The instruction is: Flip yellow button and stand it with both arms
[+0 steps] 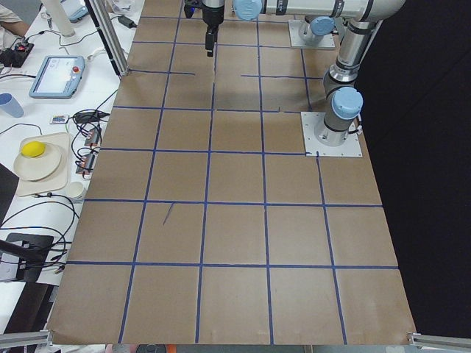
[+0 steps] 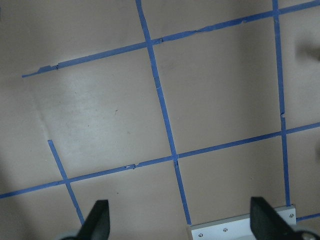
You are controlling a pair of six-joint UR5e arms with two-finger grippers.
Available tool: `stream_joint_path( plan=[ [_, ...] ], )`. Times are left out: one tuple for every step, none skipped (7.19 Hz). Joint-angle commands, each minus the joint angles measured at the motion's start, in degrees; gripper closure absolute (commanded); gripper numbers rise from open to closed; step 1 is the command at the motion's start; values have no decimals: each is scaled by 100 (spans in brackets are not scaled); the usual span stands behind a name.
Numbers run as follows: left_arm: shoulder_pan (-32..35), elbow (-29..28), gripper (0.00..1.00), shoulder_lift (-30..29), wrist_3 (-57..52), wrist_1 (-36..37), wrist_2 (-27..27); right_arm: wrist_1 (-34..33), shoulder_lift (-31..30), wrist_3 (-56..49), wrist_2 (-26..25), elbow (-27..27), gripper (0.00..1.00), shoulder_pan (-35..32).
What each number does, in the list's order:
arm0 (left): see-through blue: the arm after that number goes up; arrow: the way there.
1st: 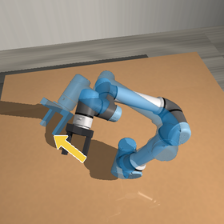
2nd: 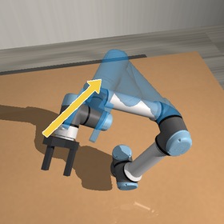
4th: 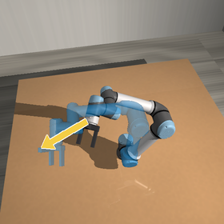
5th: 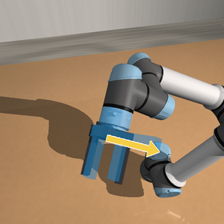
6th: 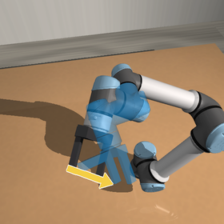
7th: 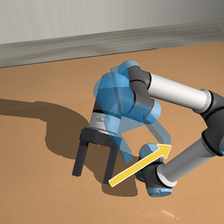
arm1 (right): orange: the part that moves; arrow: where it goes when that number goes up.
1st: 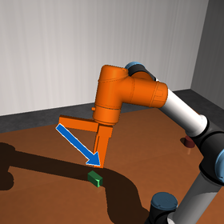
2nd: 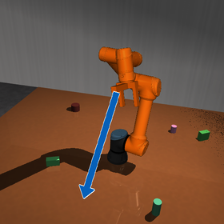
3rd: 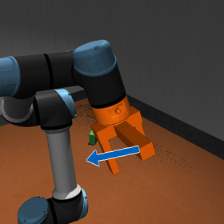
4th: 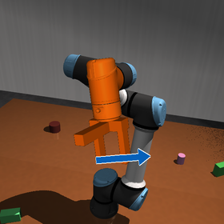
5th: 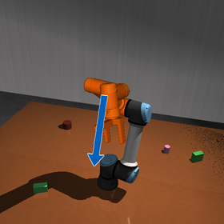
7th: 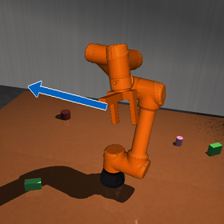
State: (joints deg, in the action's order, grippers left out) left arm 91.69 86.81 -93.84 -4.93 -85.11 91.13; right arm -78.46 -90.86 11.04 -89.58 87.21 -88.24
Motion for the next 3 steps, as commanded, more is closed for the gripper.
stream_joint_path(
  plan=[
    [25,3,0,15,1,-6,10,-81,-80,3,-7,24,0,0],
    [33,3,0,6,18,-14,1,-81,-89,3,2,24,0,0],
    [42,3,0,15,62,-23,10,-81,-107,3,-7,24,0,0]
  ],
)
